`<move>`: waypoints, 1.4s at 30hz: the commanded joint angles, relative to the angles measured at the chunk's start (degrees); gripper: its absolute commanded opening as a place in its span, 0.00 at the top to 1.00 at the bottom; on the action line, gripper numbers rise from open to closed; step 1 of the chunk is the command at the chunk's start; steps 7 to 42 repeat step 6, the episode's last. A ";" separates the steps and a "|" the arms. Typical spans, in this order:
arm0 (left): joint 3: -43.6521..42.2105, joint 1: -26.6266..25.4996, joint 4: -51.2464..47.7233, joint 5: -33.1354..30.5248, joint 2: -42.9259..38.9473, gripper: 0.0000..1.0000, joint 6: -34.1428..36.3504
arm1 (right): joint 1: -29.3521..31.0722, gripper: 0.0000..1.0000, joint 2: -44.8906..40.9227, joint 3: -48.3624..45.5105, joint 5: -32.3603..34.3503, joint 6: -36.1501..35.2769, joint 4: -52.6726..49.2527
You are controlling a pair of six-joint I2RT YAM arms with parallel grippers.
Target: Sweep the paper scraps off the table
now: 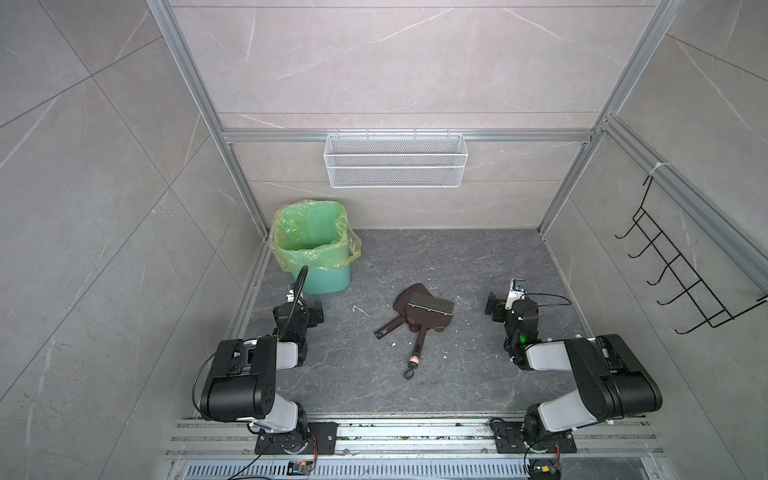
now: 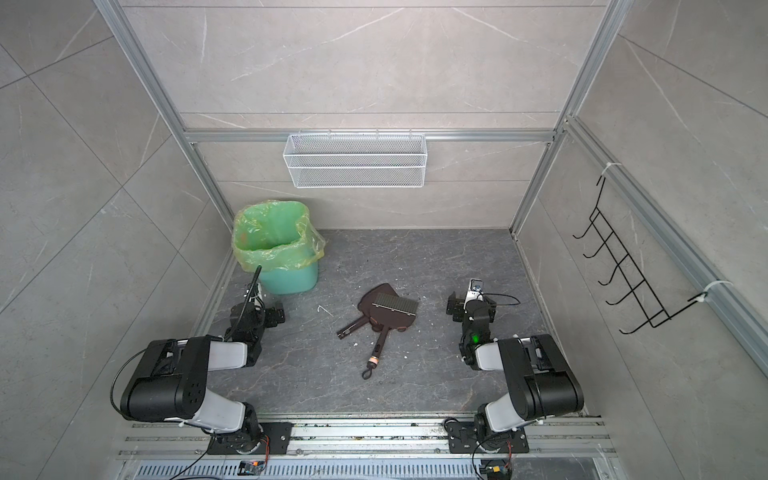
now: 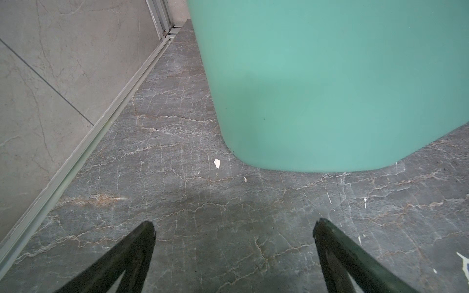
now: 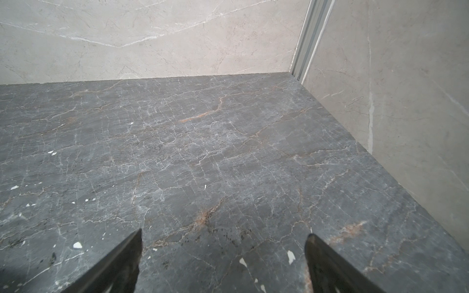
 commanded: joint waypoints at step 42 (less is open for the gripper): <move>1.39 0.37 1.96 1.22 -0.48 0.00 -1.03 | -0.46 0.01 0.23 0.92 -0.98 0.66 0.70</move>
